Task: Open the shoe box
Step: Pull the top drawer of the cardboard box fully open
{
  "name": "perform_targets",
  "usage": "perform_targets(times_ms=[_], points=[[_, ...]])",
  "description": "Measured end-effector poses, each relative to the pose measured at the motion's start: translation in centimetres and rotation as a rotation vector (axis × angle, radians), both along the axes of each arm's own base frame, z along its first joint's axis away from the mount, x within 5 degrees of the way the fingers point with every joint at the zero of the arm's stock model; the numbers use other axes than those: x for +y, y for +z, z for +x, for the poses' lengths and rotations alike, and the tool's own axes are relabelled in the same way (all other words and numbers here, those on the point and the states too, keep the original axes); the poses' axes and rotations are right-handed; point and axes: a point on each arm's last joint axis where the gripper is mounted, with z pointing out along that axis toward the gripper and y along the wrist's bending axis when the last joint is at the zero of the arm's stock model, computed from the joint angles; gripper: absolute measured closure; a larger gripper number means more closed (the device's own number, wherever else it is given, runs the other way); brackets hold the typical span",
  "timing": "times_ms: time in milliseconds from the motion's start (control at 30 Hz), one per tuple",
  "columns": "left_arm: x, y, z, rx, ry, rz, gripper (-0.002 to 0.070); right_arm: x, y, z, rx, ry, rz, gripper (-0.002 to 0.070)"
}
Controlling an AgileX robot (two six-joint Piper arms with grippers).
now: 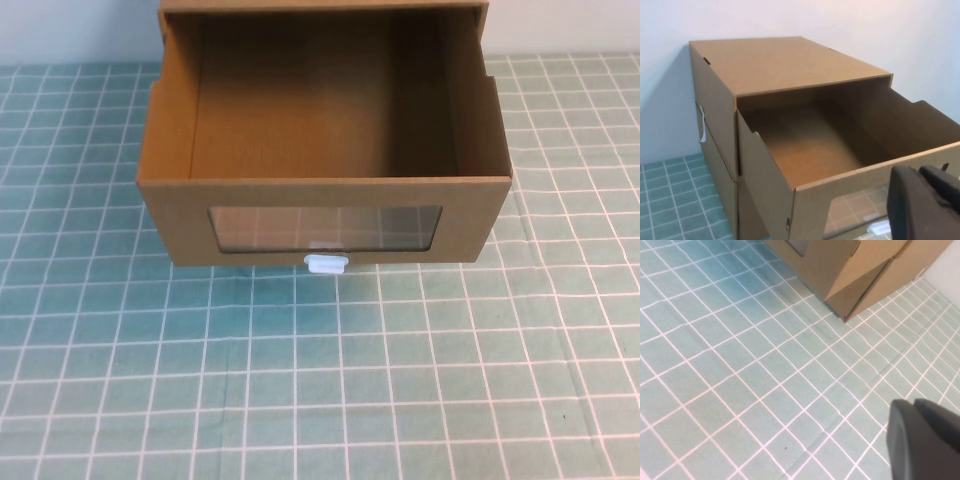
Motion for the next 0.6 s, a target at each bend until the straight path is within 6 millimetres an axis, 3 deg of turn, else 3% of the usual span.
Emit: perform_targets(times_ms=[167,267,367,600], points=[[0.4,0.3,0.3,-0.053,0.052,-0.017,0.0680,0.0,0.0,0.0,0.000,0.000,0.000,0.0689],[0.9,-0.6,0.8,-0.077,0.115,-0.020,0.0680,0.0,0.0,0.0,0.000,0.000,0.000,0.0689],[1.5,-2.6,0.9,-0.069,0.186,-0.006,0.0680,0.0,0.0,0.0,0.000,0.000,0.000,0.0689],[3.3,-9.8,0.2,0.022,0.381,-0.065,0.0680,0.0,0.0,0.0,0.000,0.000,0.000,0.0689]])
